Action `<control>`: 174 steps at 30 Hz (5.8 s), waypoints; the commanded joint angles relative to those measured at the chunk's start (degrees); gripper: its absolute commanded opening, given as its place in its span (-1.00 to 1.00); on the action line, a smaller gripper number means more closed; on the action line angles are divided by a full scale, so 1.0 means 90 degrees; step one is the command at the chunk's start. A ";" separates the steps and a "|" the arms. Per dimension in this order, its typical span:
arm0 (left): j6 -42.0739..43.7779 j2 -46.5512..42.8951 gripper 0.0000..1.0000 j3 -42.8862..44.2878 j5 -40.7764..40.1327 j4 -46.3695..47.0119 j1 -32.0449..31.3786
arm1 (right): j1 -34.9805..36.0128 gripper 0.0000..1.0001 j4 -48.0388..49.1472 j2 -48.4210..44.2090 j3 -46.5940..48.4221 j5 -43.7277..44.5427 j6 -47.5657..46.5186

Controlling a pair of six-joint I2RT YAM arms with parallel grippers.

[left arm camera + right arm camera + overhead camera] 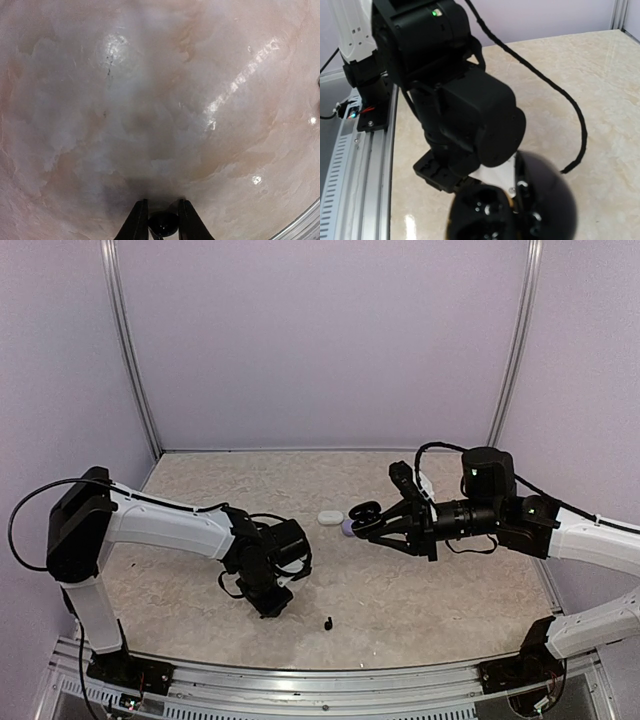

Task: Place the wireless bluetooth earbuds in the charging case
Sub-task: Pick up the left earbud from the center of the board, then insert the left earbud into the left side groove of the charging case.

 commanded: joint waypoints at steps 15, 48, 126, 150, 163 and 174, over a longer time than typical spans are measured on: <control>0.0140 0.0450 -0.47 0.0310 -0.0321 -0.0980 -0.0123 | -0.0066 -0.91 0.0093 -0.0071 0.0168 -0.0033 -0.0052; 0.0150 0.0227 -0.54 0.0242 -0.0248 -0.1057 -0.0142 | -0.0056 -0.91 0.0065 0.0002 0.0234 -0.0072 -0.0062; 0.1055 -0.4041 -0.70 -0.1294 0.0489 0.7522 -0.1315 | 0.1376 -1.00 0.3457 -0.0128 -0.0427 0.0554 -0.0759; 0.1212 -0.3892 -0.72 -0.1310 0.0124 0.7274 -0.1305 | 0.1408 -1.00 0.3561 -0.0174 -0.0467 0.0369 -0.0764; 0.1546 -0.3867 -0.73 -0.1384 -0.0155 0.7151 -0.1330 | 0.1403 -1.00 0.3752 -0.0272 -0.0515 0.0484 -0.0430; 0.1928 -0.3763 -0.73 -0.1429 -0.1018 0.7162 -0.1548 | 0.1404 -1.00 0.4228 -0.0321 -0.0622 0.0458 0.0097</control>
